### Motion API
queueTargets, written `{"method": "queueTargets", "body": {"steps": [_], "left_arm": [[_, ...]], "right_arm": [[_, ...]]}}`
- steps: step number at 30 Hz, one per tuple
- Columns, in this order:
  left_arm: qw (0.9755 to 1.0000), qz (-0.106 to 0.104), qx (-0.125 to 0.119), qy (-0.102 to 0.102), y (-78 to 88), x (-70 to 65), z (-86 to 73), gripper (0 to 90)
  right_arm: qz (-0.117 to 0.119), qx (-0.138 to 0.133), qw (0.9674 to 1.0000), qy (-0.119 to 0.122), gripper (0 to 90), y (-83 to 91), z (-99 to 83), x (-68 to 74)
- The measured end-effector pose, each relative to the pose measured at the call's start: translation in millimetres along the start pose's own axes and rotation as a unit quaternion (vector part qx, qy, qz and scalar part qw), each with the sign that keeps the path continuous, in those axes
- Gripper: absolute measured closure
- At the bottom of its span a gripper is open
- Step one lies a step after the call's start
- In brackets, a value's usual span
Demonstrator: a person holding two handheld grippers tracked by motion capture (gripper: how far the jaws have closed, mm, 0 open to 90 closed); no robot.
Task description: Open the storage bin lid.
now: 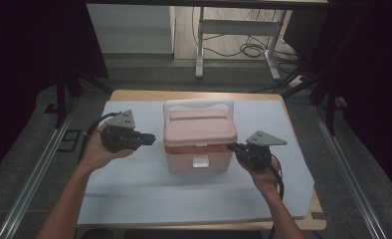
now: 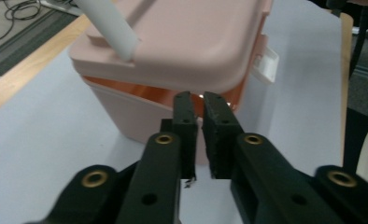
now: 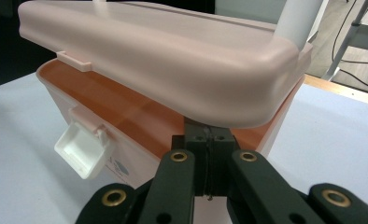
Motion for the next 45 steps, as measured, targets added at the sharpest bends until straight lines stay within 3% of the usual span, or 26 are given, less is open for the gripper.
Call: {"method": "queueTargets", "body": {"steps": [9, 23, 35, 40, 45], "left_arm": [[0.9998, -0.011, -0.016, 0.002, -19.2, -20.9, -8.8, 90.0], [0.9992, -0.013, -0.037, -0.012, -53.2, -51.0, -3.5, 90.0], [0.9984, 0.005, -0.054, -0.018, -72.9, -70.8, 11.7, 90.0], [0.9982, 0.004, -0.053, -0.029, -82.0, -78.9, 18.1, 90.0], [0.9977, 0.017, -0.049, -0.043, -93.8, -84.7, 25.0, 90.0]], "right_arm": [[-0.001, 0.001, 1.0, -0.002, 90.0, -0.2, 0.1, -1.5], [-0.003, 0.001, 1.0, -0.003, 90.0, 0.0, 0.7, -2.1], [-0.003, 0.002, 1.0, -0.004, 90.0, -0.2, 0.9, -2.3], [-0.003, 0.002, 1.0, -0.005, 90.0, -0.2, 1.1, -2.5], [-0.003, 0.002, 1.0, -0.006, 90.0, -0.2, 1.0, -2.2]]}}
Point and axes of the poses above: each handheld gripper's, and its own axes: y roughly backward along the jaws, z roughly out of its top, x roughly to its left, the point moved 6 cm from there along -y, roughly forward along the jaws, and after that the axes turned 11 degrees about -y, right-handed, at the moved point
